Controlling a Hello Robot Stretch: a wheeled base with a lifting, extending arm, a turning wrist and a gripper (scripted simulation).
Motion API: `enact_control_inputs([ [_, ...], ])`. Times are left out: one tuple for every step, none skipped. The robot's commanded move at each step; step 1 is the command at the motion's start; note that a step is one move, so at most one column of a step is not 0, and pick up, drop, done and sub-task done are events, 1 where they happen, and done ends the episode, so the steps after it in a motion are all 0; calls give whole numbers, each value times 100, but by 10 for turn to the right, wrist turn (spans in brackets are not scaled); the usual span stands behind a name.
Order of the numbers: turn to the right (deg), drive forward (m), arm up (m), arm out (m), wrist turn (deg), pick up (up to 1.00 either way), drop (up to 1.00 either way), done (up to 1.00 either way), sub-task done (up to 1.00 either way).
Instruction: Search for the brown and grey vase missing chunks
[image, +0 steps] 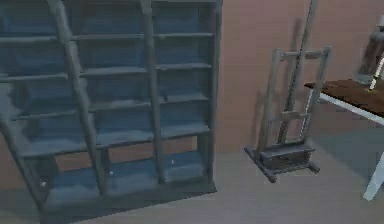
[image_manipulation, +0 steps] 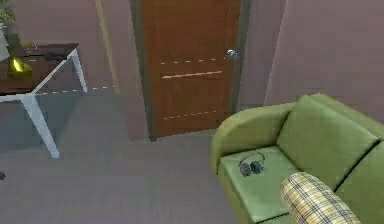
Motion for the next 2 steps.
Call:
enact_control_inputs([
  [-450,0,0,0,0,0,0,0,0],
  [-300,0,0,0,0,0,0,0,0],
])
